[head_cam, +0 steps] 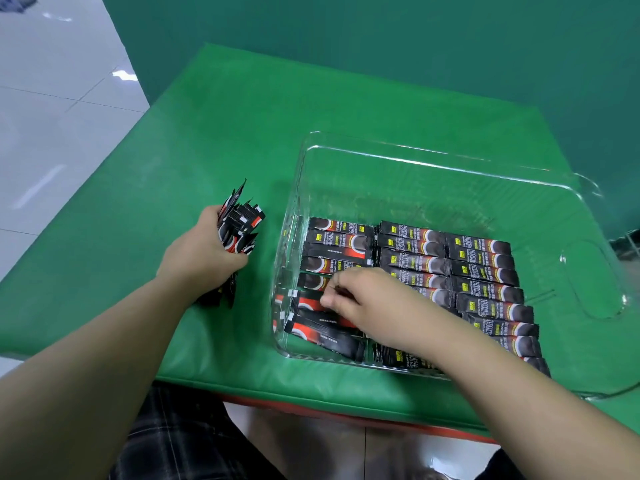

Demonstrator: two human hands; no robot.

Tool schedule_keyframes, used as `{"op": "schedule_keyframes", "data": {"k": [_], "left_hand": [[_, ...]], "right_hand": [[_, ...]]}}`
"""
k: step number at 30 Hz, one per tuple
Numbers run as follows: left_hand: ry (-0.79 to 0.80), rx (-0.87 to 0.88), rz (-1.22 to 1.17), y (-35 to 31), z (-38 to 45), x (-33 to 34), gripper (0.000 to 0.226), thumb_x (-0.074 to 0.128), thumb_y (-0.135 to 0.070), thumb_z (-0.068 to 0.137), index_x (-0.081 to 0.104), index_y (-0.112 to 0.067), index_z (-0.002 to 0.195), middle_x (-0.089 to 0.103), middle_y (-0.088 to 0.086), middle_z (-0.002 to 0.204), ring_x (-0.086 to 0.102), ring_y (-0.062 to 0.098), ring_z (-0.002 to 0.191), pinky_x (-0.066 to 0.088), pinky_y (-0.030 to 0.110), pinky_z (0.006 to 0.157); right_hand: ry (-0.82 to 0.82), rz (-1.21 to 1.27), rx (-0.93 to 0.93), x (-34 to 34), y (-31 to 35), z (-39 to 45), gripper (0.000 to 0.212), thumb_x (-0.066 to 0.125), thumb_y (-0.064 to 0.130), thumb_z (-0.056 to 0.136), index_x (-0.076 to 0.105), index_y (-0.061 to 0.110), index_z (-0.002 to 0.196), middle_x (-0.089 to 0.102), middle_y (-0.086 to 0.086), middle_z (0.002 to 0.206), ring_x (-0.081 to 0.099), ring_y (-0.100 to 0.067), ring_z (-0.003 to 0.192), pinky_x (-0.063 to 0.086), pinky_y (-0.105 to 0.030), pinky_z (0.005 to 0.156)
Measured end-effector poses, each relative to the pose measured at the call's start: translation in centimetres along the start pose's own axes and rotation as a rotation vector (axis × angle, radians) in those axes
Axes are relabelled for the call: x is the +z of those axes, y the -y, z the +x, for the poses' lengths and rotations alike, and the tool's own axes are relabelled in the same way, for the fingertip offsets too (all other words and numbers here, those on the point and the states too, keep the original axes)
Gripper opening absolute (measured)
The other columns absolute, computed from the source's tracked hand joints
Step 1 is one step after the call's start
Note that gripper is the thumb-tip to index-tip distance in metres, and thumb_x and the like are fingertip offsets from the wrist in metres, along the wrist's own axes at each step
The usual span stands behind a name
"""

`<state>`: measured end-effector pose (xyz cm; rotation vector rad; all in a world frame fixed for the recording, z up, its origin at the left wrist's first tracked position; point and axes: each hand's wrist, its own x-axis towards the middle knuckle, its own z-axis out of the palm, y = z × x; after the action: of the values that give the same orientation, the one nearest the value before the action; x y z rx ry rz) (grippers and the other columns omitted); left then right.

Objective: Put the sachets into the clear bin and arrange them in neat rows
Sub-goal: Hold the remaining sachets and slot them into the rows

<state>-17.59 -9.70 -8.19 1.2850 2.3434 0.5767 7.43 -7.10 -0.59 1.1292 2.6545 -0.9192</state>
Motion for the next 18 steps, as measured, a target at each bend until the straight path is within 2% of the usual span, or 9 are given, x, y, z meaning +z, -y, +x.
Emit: {"op": "schedule_keyframes", "data": {"k": [2, 5, 8, 12, 18], "left_hand": [[0.007, -0.007, -0.007, 0.0, 0.1, 0.0, 0.075, 0.074, -0.038, 0.072, 0.028, -0.035, 0.132, 0.062, -0.007, 0.100, 0.062, 0.026, 0.084, 0.052, 0.038, 0.076], [0.004, -0.006, -0.008, 0.1, 0.2, 0.1, 0.075, 0.075, -0.039, 0.072, 0.028, -0.036, 0.131, 0.063, -0.007, 0.100, 0.063, 0.025, 0.082, 0.053, 0.038, 0.076], [-0.001, -0.008, -0.009, 0.2, 0.2, 0.1, 0.074, 0.075, -0.039, 0.071, 0.028, -0.037, 0.129, 0.064, -0.008, 0.099, 0.063, 0.024, 0.081, 0.052, 0.037, 0.075], [0.002, -0.008, -0.007, 0.2, 0.2, 0.1, 0.076, 0.075, -0.039, 0.072, 0.027, -0.037, 0.130, 0.063, -0.009, 0.097, 0.063, 0.022, 0.079, 0.053, 0.037, 0.074], [0.003, -0.003, -0.016, 0.3, 0.2, 0.2, 0.076, 0.075, -0.039, 0.071, 0.028, -0.037, 0.130, 0.063, -0.009, 0.096, 0.064, 0.023, 0.079, 0.054, 0.039, 0.075]], "right_hand": [[0.015, -0.020, -0.012, 0.2, -0.2, 0.1, 0.017, 0.059, 0.031, 0.092, 0.064, 0.018, 0.101, 0.058, 0.009, 0.087, 0.052, -0.006, 0.078, 0.041, -0.026, 0.071], [0.054, -0.089, -0.006, 0.9, 0.0, 0.4, 0.029, 0.066, 0.034, 0.086, 0.063, 0.019, 0.110, 0.063, 0.004, 0.100, 0.057, -0.013, 0.091, 0.049, -0.031, 0.081], [0.083, -0.144, 0.002, 1.6, 0.2, 0.7, 0.035, 0.069, 0.036, 0.083, 0.060, 0.020, 0.113, 0.063, 0.003, 0.107, 0.058, -0.017, 0.097, 0.050, -0.033, 0.083], [0.092, -0.232, -0.018, 2.2, 0.4, 1.0, 0.037, 0.070, 0.034, 0.081, 0.057, 0.016, 0.110, 0.061, -0.001, 0.106, 0.057, -0.023, 0.094, 0.051, -0.036, 0.078], [0.048, -0.345, -0.060, 2.6, 0.5, 1.1, 0.036, 0.061, 0.035, 0.086, 0.053, 0.012, 0.112, 0.058, -0.006, 0.110, 0.059, -0.027, 0.094, 0.053, -0.038, 0.074]]}}
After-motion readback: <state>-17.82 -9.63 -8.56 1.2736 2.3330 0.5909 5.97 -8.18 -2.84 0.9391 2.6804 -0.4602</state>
